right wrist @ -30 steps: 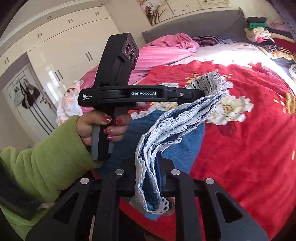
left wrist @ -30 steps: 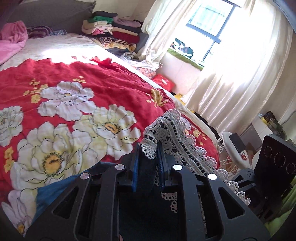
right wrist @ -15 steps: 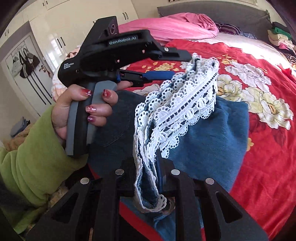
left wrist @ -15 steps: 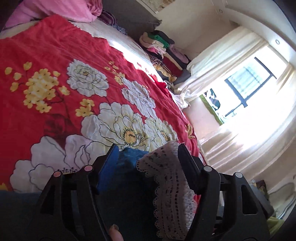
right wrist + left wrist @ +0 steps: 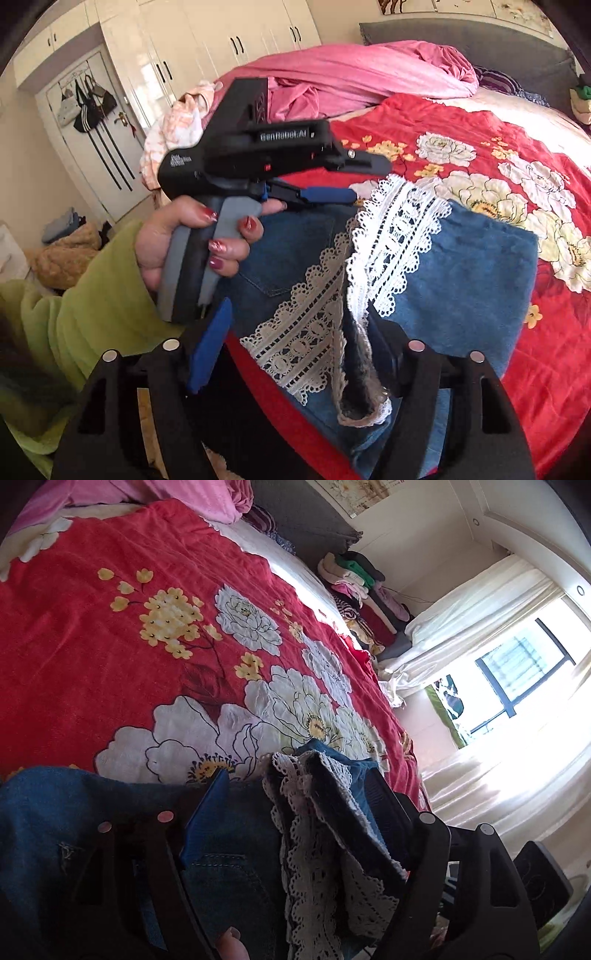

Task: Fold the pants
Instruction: 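Lift the gripped leg end with both tools and fold it over the pants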

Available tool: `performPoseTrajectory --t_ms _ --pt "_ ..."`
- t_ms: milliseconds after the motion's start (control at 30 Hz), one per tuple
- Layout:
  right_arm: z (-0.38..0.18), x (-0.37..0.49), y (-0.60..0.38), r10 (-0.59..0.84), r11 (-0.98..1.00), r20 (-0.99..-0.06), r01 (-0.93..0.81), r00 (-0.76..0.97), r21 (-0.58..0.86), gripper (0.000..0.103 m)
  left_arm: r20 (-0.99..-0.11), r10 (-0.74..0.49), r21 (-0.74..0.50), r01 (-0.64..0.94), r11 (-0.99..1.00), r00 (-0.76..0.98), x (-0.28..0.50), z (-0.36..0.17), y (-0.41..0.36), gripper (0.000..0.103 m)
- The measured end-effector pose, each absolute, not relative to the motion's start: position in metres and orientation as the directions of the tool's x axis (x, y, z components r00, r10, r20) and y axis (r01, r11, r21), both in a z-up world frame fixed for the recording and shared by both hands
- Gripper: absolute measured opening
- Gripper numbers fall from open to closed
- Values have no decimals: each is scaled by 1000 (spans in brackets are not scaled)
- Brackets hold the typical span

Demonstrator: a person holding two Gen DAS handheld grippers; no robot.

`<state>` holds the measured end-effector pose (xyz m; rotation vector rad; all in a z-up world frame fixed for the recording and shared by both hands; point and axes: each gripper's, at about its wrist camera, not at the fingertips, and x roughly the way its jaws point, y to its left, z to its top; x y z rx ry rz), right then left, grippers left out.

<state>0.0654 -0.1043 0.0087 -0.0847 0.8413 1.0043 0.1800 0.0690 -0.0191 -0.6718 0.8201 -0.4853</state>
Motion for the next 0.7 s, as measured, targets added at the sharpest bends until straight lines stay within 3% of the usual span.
performPoseTrajectory --t_ms 233,433,700 --pt "8 58 -109 729 498 -656 -810 198 309 89 -525 -616 -691 128 711 587 181 -21 63 70" --pt "4 39 -88 742 432 -661 -836 115 339 89 -549 -603 -669 128 732 578 179 -20 60 70" --pt "20 108 -164 641 705 -648 -649 412 285 89 -591 -595 -654 108 749 544 199 -21 52 75"
